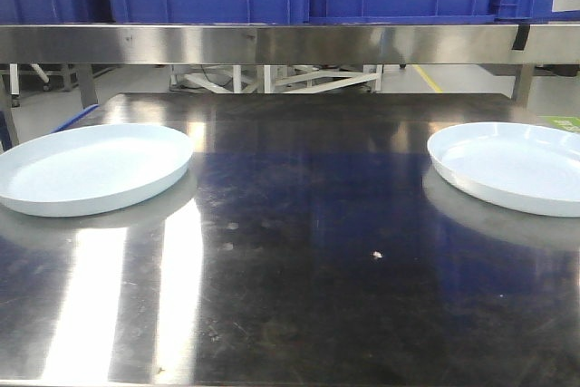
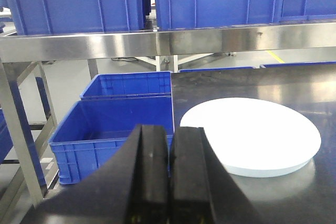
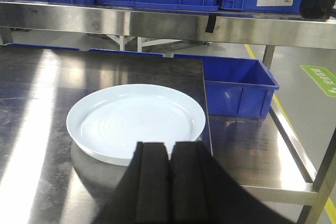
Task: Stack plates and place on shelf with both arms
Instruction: 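Lower the left gripper onto the rim of the white plate near it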
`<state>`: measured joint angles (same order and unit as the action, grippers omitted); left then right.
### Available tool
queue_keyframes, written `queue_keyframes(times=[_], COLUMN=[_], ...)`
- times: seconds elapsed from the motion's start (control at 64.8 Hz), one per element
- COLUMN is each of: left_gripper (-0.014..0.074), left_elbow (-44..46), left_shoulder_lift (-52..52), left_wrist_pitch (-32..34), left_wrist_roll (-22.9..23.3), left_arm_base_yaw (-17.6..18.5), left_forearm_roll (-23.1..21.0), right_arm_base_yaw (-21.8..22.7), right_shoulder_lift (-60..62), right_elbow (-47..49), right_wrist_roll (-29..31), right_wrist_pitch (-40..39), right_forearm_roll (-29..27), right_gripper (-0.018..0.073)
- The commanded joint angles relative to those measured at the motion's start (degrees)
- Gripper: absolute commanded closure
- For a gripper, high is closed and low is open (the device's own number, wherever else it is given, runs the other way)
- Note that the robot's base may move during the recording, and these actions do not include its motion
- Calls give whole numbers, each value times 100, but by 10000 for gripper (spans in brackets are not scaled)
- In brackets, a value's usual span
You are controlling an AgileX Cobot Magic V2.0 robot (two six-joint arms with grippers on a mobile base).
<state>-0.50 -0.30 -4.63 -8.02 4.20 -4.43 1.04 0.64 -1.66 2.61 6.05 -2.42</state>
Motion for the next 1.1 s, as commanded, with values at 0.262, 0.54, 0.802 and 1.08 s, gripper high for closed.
queue_keyframes(times=[0.262,0.54,0.802,1.08], left_gripper=[514,514,514,514], left_elbow=[-16,219,1082,1955], left_shoulder_lift=[-127,51,940,2416], left_wrist_pitch=[717,637,-182,-461], left_wrist_roll=[23,23,23,23], left_arm_base_yaw=[-1,-1,-1,-1], left_forearm_roll=[-24,-24,-24,-10], right_arm_base_yaw=[20,20,20,20], right_shoulder_lift=[104,104,104,104], right_elbow=[-2,-2,-2,-2], right_wrist_roll=[7,7,7,7], right_wrist_pitch=[-503,-503,-503,-503], right_forearm_roll=[2,2,2,2], right_gripper=[512,512,512,512])
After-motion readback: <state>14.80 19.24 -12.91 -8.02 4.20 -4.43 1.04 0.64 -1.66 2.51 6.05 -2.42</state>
